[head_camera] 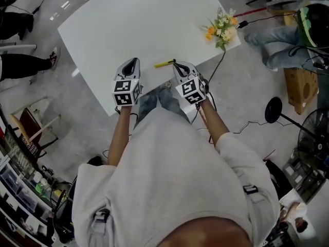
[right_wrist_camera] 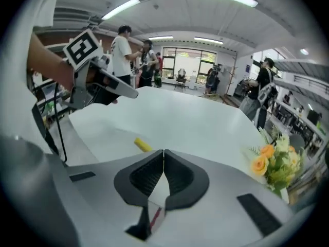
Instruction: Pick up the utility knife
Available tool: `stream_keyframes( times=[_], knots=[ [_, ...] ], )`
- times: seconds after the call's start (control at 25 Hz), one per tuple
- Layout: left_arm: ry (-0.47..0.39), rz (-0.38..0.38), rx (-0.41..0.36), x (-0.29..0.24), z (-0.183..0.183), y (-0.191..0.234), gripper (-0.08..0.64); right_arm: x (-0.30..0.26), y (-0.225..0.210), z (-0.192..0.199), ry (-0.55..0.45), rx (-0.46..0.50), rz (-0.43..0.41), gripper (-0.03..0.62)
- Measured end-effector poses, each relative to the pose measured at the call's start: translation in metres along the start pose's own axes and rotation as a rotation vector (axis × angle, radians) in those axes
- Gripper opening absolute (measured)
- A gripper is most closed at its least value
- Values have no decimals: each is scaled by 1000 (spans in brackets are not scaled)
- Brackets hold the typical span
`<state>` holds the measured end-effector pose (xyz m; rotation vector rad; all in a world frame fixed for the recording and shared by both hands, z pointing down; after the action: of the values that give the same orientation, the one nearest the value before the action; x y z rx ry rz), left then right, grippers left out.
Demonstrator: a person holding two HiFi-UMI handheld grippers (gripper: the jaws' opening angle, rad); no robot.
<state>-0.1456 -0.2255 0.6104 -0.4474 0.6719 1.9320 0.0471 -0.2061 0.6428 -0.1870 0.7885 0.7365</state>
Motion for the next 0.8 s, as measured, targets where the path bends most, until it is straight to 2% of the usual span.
stream_keyframes(
  times=[0.28,0.4,0.56,0.72,0.8],
  knots=[
    [2,4,1,0,0,1,20,-9,11,5,80,426,-74,32],
    [1,1,1,0,0,2,20,-13,13,7,101,554,-96,32],
    [3,-1,4,1,-1,3,20,-17,12,7,124,672,-120,34],
    [7,0,9,2,0,6,20,-24,7,4,159,680,-167,45],
    [8,1,9,1,0,6,20,-30,4,4,184,672,-199,123]
  ],
)
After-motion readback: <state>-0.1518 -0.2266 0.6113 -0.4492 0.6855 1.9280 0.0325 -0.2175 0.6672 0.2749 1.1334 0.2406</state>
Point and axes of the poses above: the fingertips, and each gripper's own axes: x backward along the fingers, y to its left, z out of its underside, the point moved 5 cm from there along x, backward along the fingers, and after that the axes turned 3 degrees about z, right-handed, at the moved point
